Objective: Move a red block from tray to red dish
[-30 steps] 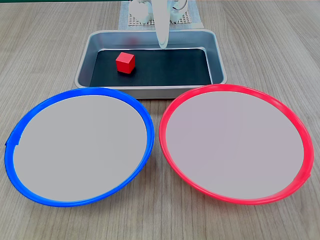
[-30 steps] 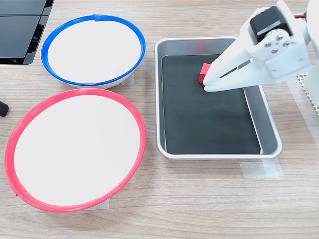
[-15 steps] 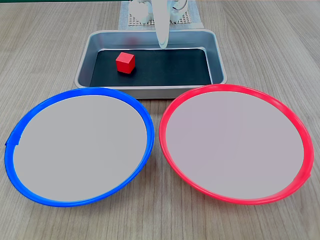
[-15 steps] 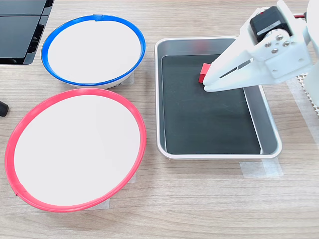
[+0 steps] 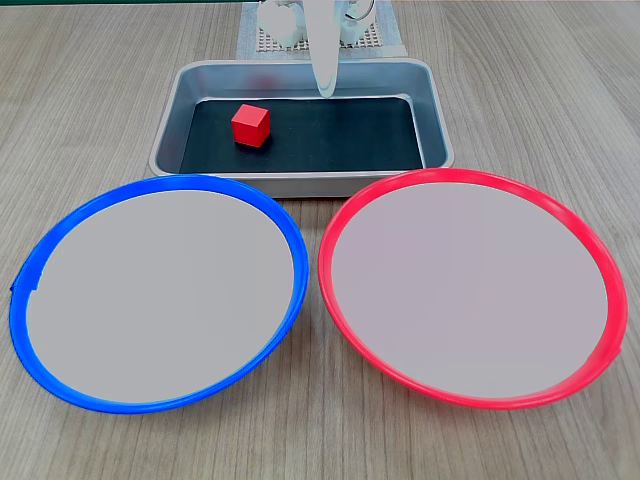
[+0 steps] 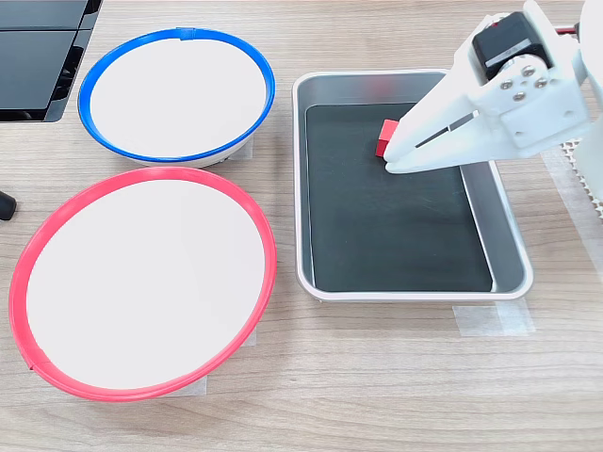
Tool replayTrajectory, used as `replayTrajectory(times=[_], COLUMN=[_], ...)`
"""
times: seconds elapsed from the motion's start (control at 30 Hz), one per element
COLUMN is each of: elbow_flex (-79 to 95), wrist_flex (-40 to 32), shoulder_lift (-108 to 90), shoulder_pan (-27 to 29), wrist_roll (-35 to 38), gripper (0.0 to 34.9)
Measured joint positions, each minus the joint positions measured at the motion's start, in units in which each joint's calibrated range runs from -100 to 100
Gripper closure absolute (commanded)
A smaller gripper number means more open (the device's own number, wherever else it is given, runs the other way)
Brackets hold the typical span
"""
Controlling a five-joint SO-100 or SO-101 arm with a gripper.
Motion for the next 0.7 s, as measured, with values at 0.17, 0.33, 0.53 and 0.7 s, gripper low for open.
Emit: replayTrajectory(times=[0.17,0.33,0.53,0.7], elbow_flex=[0.0,-12.0,-35.1,-40.0], wrist_flex=[0.2,8.1,15.9,15.7], shoulder_lift=[0.1,14.6,45.1,55.9], shoulder_pan=[0.0,6.0,13.5,17.5], wrist_roll=[0.0,2.5,3.4,2.9], gripper=[34.8,34.7,23.9,18.4])
